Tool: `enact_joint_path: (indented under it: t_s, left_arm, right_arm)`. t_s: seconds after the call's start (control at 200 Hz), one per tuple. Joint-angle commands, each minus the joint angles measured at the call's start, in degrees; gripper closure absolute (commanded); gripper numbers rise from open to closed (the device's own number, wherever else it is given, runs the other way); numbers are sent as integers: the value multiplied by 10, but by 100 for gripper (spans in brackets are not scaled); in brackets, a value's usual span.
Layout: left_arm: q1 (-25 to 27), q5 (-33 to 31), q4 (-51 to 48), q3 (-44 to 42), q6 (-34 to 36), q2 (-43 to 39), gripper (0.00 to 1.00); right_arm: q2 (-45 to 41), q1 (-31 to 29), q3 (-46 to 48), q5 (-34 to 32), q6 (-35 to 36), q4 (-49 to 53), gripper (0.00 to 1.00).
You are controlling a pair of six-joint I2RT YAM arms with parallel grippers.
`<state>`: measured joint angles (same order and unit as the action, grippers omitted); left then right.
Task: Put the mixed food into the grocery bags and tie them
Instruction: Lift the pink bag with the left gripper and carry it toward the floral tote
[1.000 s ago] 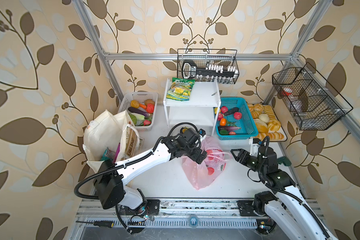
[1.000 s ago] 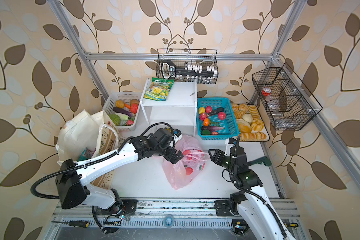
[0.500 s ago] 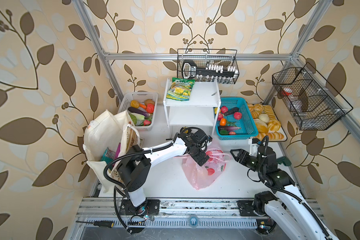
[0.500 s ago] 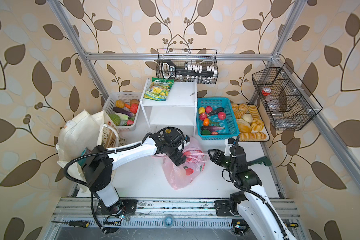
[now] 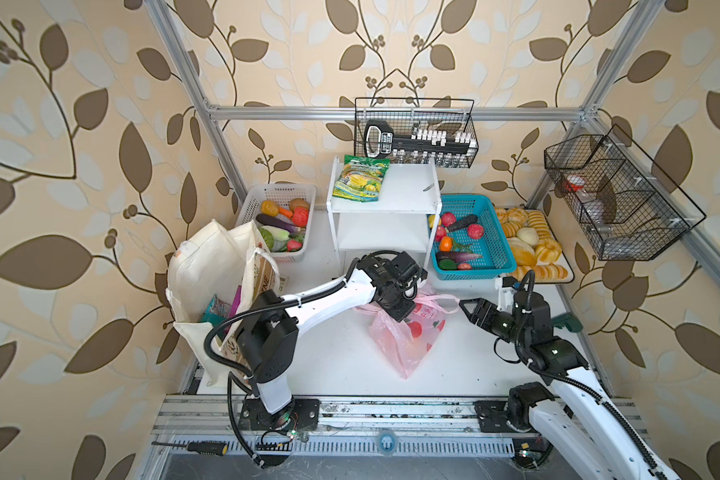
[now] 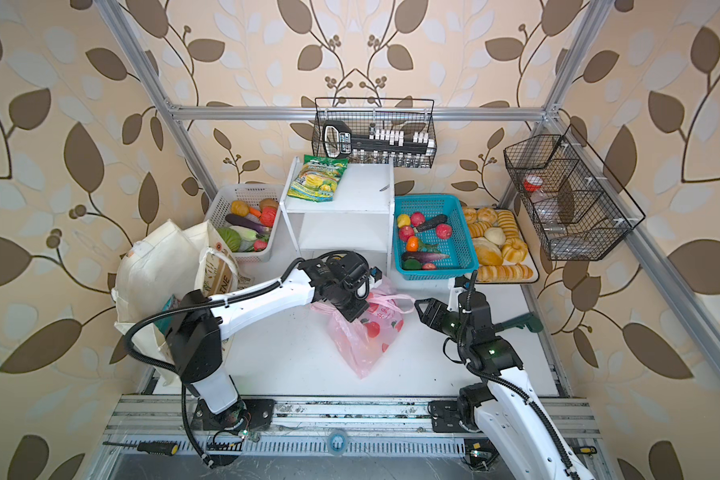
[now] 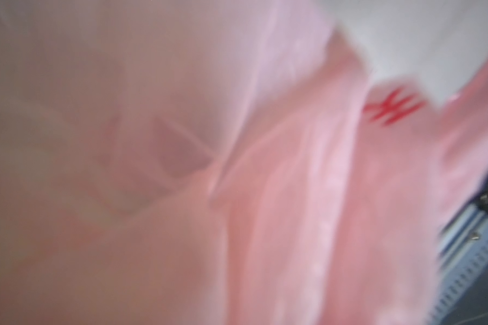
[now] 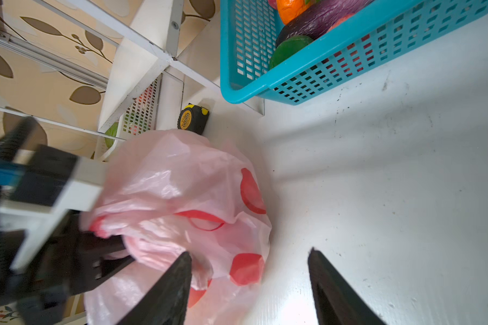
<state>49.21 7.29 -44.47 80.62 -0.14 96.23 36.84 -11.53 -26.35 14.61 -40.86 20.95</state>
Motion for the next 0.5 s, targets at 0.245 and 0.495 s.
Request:
enact_joint_path:
  t_s: [0.245, 0.495]
  left_arm:
    - [-15, -85, -84, 98, -37, -219, 100]
    - [-126, -178, -218, 264, -3, -249, 100]
  right_arm:
    - [-1, 6, -10, 11, 6, -20, 34]
    - [-13, 6, -20, 17, 6, -21, 34]
